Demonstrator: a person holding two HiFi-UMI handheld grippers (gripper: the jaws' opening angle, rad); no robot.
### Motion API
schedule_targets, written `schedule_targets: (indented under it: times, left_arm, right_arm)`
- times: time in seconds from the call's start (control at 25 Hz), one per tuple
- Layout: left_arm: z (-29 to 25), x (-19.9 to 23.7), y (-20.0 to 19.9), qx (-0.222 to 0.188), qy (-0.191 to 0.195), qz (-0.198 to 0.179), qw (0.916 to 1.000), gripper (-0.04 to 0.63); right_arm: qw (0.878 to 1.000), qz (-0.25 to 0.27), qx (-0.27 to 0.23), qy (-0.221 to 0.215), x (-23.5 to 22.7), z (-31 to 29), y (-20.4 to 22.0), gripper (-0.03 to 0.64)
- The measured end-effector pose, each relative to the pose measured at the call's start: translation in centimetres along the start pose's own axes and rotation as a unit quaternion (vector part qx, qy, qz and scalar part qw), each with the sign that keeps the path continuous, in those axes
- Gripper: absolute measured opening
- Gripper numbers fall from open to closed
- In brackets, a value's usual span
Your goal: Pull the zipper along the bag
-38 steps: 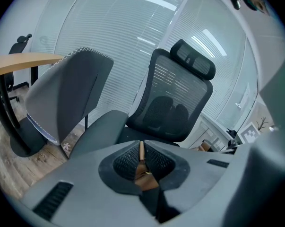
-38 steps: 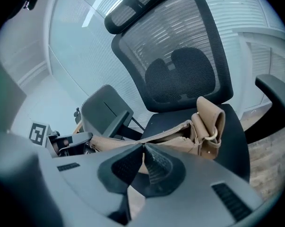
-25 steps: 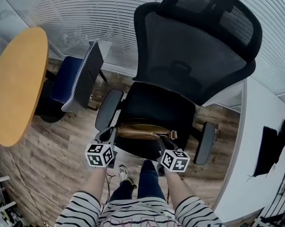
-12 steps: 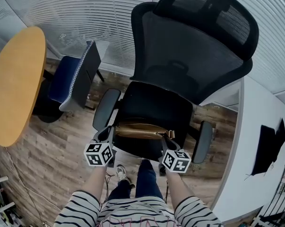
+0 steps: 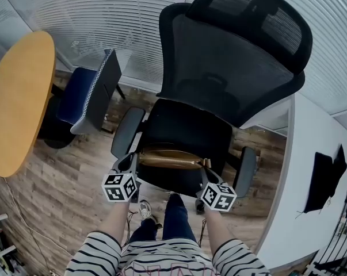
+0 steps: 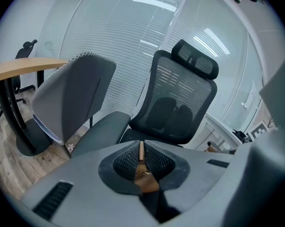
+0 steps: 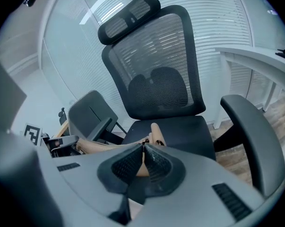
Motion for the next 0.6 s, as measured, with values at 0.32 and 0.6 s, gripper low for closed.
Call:
schedule_targets:
  times: [0.32,0.6]
  left_arm:
    - [0.2,-0.2,0.0,-0.001,-0.002,-0.004,1.0,0.048]
    - [0.1,-0.5,0.0,0.003,-0.003,-0.024,0.9997,0.048]
  right_arm:
    - [1.0,0.004,-0.007,0.012,-0.7,1.0,-0.1,0.037]
    - [0.999,-0.008,-0.023,0.023,-0.7,1.5,0.6,0.037]
Point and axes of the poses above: the fingertips, and each gripper's own axes: z backward along the fingers, x to its left, y out of its underside, the point moved 2 cm from there along z, backward along the fingers, and after that the axes turned 2 degrees about -x, right-handed, at the moved point
